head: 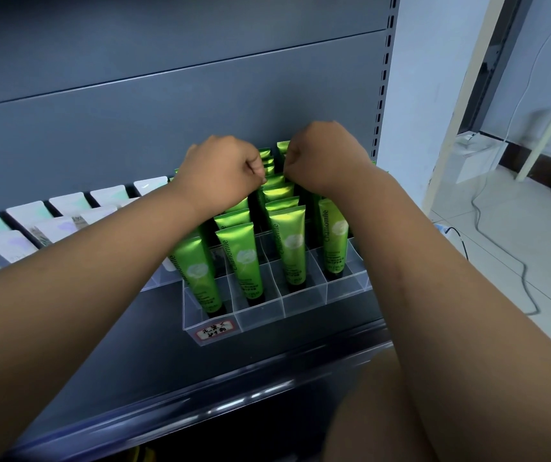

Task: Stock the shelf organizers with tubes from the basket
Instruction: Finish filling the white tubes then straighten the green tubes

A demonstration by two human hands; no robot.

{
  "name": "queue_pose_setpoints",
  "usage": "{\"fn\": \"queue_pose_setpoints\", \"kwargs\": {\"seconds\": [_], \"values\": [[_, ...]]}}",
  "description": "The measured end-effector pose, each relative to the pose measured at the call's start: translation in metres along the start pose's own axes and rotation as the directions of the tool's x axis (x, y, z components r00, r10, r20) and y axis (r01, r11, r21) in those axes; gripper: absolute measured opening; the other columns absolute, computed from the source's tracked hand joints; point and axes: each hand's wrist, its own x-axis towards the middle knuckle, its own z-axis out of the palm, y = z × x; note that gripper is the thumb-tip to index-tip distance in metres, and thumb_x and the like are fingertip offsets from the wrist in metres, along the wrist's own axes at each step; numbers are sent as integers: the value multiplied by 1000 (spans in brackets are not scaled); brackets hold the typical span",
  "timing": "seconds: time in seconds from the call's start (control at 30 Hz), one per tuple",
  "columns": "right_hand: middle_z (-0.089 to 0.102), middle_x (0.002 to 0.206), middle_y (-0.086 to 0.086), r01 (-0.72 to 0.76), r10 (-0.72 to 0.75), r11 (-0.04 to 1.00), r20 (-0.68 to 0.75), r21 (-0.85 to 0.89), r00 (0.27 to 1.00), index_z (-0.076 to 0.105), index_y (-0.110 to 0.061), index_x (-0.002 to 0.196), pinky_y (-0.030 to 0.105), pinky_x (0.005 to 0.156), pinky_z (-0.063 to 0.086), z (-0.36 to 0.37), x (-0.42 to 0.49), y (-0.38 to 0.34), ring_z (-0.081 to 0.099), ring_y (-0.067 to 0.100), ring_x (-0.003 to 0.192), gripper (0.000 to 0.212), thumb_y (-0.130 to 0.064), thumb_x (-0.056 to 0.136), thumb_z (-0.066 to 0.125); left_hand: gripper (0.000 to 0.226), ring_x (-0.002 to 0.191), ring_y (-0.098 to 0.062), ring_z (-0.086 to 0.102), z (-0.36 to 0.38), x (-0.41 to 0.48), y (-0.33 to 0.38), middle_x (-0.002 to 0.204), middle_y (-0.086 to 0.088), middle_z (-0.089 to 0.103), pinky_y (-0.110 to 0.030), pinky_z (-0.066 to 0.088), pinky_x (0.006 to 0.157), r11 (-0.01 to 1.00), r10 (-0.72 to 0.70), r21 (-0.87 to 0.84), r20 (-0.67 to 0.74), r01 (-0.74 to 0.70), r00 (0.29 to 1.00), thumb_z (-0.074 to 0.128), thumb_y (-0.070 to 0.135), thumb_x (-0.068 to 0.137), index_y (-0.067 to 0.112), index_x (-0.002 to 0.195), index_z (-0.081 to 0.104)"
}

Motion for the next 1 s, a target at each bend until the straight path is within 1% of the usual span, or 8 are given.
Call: {"fn": "queue_pose_setpoints", "kwargs": {"seconds": [0.07,0.2,0.43,0.57,0.7,0.8,0.9,1.0], "values": [[72,88,3,5,-5,1000,-8,6,1000,77,-19,88,40,79,60,0,2,0,66,29,89,21,-23,81,58,17,89,-20,70,-1,0,-1,74,20,68,-47,55,89,999,-18,-47,10,19,1000,62,38,75,29,79,76],[72,85,3,12,-12,1000,-15,9,1000,77,-17,86,38,77,59,-2,13,-1,66,29,84,20,-28,80,61,26,87,-21,71,-6,5,-8,79,12,74,-44,56,86,993,-65,-105,-33,62,997,61,45,74,26,82,77],[71,103,7,38,-38,999,1,10,999,75,-14,100,32,84,53,-7,48,-14,66,30,101,27,-24,80,59,17,90,-20,71,-13,20,-22,72,22,66,-44,56,90,994,-81,-74,-23,79,996,62,34,76,29,82,77],[70,100,9,57,-56,998,47,-24,997,73,-12,99,34,84,54,2,51,-20,67,32,100,26,-24,79,60,17,91,-22,72,-10,25,-19,83,10,75,-45,56,89,997,-57,-50,2,57,998,58,40,71,32,75,72],[67,99,10,47,-44,997,48,-65,998,74,-14,102,30,77,47,8,49,-17,66,32,99,26,-17,81,60,8,91,-25,71,-5,30,-18,78,10,71,-48,56,89,1000,-23,21,37,22,999,58,43,70,40,66,64],[68,105,10,38,-35,997,43,-70,998,73,-14,106,32,79,47,11,49,-16,65,31,102,28,-15,81,59,8,94,-27,71,-3,34,-18,77,12,68,-50,55,92,999,-28,47,50,26,998,57,42,68,42,61,60],[68,110,9,38,-35,996,36,-84,999,72,-16,104,32,79,46,14,49,-16,64,32,104,25,-15,83,59,9,97,-27,70,0,38,-19,88,7,75,-51,54,93,997,-31,72,51,27,998,61,37,74,35,68,67],[63,100,6,34,-31,994,26,-102,999,68,-21,93,32,75,42,15,47,-16,63,31,100,14,-15,85,58,7,99,-27,69,4,38,-21,90,7,75,-52,53,93,995,-25,98,32,22,999,68,27,82,31,78,72]]}}
